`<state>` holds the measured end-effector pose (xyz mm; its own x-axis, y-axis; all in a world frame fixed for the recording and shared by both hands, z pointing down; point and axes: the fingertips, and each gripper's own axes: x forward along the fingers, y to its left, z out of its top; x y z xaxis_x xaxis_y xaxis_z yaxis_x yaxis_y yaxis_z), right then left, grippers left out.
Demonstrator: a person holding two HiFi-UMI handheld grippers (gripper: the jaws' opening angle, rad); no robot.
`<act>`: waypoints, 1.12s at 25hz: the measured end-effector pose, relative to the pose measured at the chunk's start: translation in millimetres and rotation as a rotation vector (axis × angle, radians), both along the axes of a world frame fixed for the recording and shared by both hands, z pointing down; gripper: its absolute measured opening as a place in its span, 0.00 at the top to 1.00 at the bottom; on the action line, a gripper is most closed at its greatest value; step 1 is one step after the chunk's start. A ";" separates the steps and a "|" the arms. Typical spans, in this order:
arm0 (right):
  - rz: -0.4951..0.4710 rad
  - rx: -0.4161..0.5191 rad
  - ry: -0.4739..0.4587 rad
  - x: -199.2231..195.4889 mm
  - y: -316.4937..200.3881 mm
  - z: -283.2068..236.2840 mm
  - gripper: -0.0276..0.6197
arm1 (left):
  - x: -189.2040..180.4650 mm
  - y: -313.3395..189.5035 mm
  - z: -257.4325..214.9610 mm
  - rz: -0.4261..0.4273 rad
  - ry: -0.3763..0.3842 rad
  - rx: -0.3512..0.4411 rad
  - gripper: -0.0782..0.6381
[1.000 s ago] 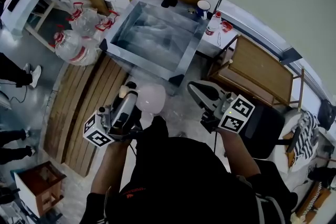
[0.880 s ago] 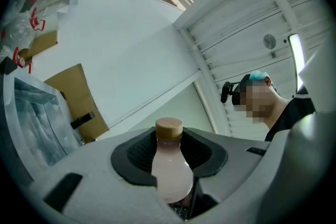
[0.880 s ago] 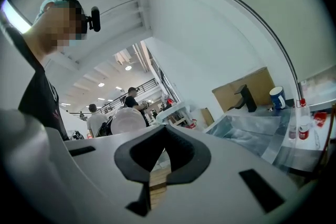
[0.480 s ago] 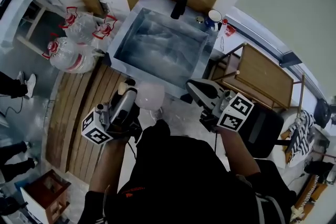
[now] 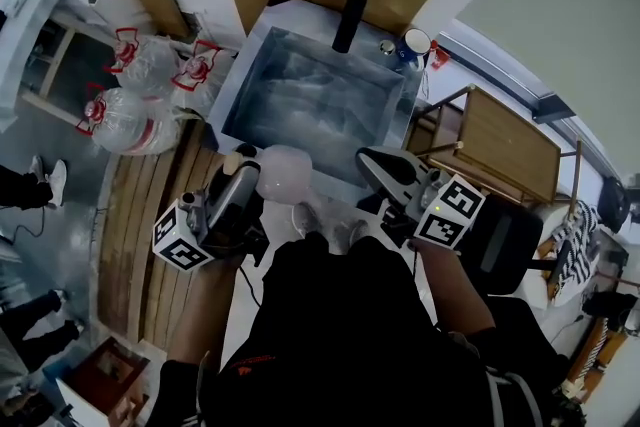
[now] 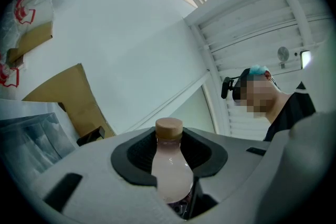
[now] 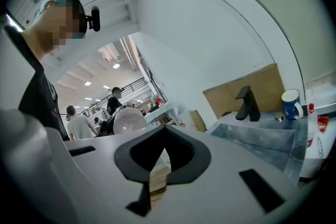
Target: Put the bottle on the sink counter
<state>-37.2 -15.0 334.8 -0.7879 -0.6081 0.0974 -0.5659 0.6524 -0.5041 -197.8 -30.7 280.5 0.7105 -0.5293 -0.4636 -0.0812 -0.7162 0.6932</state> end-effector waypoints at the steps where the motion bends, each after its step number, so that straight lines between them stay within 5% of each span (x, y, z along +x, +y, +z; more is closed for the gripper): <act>1: 0.001 -0.001 0.001 -0.5 -4.4 0.0 0.95 | -0.4 -4.7 1.2 0.001 0.001 -0.003 0.69; 28: -0.177 -0.054 -0.001 62.6 -144.2 36.9 0.95 | 68.7 -160.0 67.2 -0.191 -0.164 -0.085 0.69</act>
